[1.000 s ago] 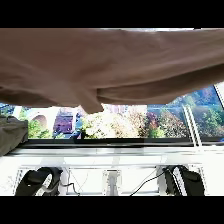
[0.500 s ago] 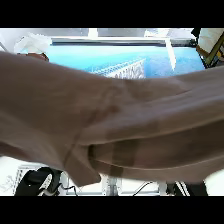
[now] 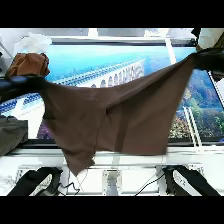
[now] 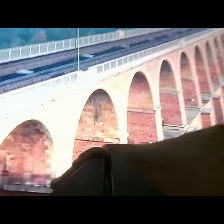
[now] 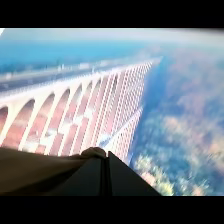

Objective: Fold the shirts.

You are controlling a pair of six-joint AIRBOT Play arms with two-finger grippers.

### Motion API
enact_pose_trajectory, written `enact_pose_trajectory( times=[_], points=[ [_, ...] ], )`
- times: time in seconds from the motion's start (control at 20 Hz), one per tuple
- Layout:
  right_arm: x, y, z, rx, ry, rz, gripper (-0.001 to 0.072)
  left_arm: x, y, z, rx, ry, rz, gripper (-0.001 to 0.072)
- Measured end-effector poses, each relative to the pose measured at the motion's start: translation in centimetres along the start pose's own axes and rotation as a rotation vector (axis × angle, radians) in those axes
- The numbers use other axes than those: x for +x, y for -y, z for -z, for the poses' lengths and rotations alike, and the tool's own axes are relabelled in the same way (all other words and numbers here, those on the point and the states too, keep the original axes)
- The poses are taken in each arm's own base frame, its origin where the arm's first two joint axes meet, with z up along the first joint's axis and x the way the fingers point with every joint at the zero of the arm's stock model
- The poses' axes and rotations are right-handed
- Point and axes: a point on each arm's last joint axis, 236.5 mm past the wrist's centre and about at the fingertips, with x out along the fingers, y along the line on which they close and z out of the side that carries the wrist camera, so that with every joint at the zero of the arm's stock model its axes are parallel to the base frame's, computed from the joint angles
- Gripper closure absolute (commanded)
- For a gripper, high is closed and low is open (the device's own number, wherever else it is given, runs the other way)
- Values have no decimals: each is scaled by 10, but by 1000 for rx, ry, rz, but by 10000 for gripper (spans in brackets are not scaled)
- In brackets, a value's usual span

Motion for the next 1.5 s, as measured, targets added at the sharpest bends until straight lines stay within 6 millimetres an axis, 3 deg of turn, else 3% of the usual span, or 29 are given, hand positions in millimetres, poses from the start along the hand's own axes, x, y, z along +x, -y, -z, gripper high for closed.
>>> enact_pose_trajectory(
  times=[0.1,0.2,0.4,0.45,0.5,0.55,0.6,0.75,0.95,1.1,1.2,1.35,1.5],
  points=[
    [50,13,27,39,-74,-9,686,58,-3,4,-25,-12,-27,698],
    [91,28,40,71,-92,4,686,109,-4,-1,-71,9,-34,698],
    [154,62,45,104,-28,69,684,185,-14,-27,-174,75,-36,680],
    [165,69,46,112,-11,85,676,199,-17,-35,-198,92,-36,512],
    [176,77,45,122,17,102,580,208,-20,-44,-213,116,-32,102],
    [185,84,44,130,41,118,376,214,-22,-55,-231,148,-25,-8],
    [192,90,42,137,67,135,270,217,-24,-67,-244,185,-16,-11],
    [200,106,36,154,119,171,268,211,-26,-104,-280,276,6,-3],
    [189,129,58,194,36,186,284,174,-34,-121,-193,270,-42,3],
    [164,146,90,233,-98,186,332,140,-51,-95,-55,146,-137,3],
    [143,153,115,252,-185,188,331,122,-66,-54,3,22,-198,3],
    [112,153,160,290,-298,187,328,102,-80,35,6,-181,-239,3],
    [87,149,200,338,-371,194,327,88,-77,135,-50,-410,-212,3]
  ],
)
